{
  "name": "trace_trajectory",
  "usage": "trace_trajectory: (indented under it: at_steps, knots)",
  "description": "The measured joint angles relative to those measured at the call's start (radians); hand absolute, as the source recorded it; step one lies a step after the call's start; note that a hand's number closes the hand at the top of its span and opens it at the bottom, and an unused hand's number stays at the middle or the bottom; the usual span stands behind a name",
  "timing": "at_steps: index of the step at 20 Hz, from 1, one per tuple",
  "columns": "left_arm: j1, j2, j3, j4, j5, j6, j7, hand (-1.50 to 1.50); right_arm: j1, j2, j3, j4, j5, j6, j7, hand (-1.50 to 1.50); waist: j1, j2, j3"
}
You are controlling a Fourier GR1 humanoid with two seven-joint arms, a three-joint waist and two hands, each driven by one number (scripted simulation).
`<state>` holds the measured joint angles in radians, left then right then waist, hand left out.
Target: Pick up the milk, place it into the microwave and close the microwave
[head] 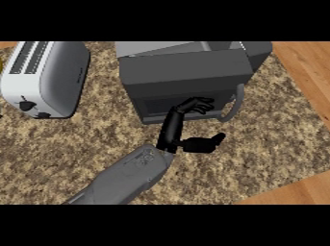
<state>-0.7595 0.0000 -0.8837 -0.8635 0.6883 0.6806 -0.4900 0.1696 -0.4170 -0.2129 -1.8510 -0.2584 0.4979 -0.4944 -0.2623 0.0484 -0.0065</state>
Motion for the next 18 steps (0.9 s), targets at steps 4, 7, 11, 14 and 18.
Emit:
trace_trajectory:
  at_steps: [4, 7, 11, 14, 18]
  knots:
    - [-0.032, -0.001, 0.013, 0.015, 0.055, 0.031, 0.010, -1.50, -0.055, -0.068, -0.069, -0.033, 0.082, -0.048, -0.008, 1.50, -0.014, 0.007, -0.002]
    - [-0.054, -0.001, 0.026, 0.021, 0.099, 0.050, 0.008, -1.50, -0.086, -0.099, -0.095, -0.041, 0.122, -0.070, -0.009, 1.50, -0.021, 0.015, -0.002]
    - [-0.057, -0.001, 0.023, 0.007, 0.147, 0.065, -0.014, -1.50, -0.127, -0.127, -0.115, -0.037, 0.151, -0.090, -0.007, 1.50, -0.019, 0.024, -0.001]
    - [-0.060, -0.001, 0.017, 0.008, 0.174, 0.078, -0.033, -1.50, -0.149, -0.143, -0.125, -0.035, 0.165, -0.097, -0.006, 1.50, -0.021, 0.026, 0.001]
    - [-0.067, -0.001, 0.011, 0.012, 0.204, 0.085, -0.059, -1.50, -0.177, -0.156, -0.130, -0.028, 0.173, -0.104, -0.001, 1.50, -0.021, 0.031, 0.001]
